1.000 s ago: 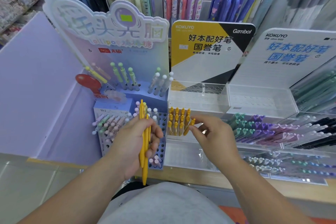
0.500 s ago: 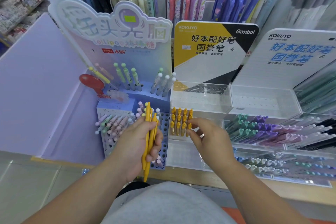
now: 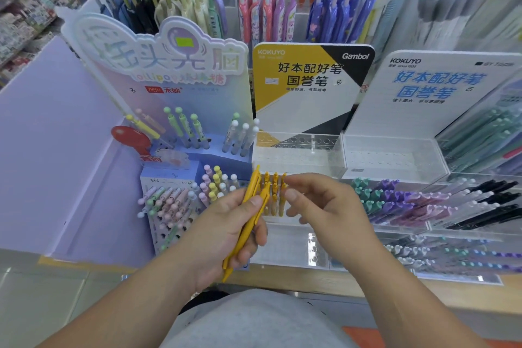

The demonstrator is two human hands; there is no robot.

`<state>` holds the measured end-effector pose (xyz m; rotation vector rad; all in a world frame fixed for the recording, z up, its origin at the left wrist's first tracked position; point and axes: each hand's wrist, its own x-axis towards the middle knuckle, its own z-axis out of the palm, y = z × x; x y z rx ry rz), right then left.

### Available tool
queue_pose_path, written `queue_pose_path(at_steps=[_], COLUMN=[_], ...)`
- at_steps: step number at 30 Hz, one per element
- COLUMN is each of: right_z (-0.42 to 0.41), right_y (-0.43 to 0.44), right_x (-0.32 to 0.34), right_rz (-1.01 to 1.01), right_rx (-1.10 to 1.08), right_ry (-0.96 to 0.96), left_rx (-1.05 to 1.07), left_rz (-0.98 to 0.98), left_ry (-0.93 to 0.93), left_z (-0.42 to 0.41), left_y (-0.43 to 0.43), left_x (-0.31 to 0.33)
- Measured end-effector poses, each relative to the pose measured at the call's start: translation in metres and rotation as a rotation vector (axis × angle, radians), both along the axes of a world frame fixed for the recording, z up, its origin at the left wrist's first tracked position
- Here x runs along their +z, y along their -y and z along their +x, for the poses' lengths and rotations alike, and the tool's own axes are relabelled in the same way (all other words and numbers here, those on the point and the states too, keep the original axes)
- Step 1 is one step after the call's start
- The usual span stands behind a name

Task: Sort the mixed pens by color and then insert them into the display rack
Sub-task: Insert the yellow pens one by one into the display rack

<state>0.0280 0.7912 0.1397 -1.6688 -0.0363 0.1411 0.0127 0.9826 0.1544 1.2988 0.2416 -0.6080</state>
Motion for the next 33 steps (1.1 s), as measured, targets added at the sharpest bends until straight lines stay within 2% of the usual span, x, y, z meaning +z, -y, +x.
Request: queue_pose_path(at_steps=[3,10,13,17,19,23,28,33], right_z=[-0.005,-0.014,-0.011,0.005,0.012,0.023,0.036,0.039], right_y=[0.002,0.014,0.022,0.042,0.051,0.054,0.036,0.021], right_x=[0.007,0.003,0.013,0.028,0.033,0.035,0.006,-0.02], right_rz=[0.137,0.389,0.33,0.306,0.301,0.07,-0.371,-0.58], right_rx=[0.115,0.102,0.04,-0.134,-0.257,-0.381,-0.259,-0.175], right_ry=[-0.077,-0.09,-0.072,-0.046,0.009,0.119,0.203,0.279], left_rx=[-0.092,-0.234,-0.178,0.016,0.074,0.15,0.18,0.198], left_rz=[-0.033,-0.131,-0.131,-0.007,-0.007,-0.079,-0.109,-0.098], left_ry=[0.017,0.003,-0.053,-0.096,-0.109,-0.148,-0.14,-0.138], left_z=[-0.001,-0.002,-0.002,0.001,0.001,-0.001,-0.005,-0.008], left_y=[0.008,0.017,0.021,0.02,0.017,0.009,0.004,-0.002], left_x=[0.004,0.009,0.008,-0.001,-0.005,-0.009,-0.009,-0.007])
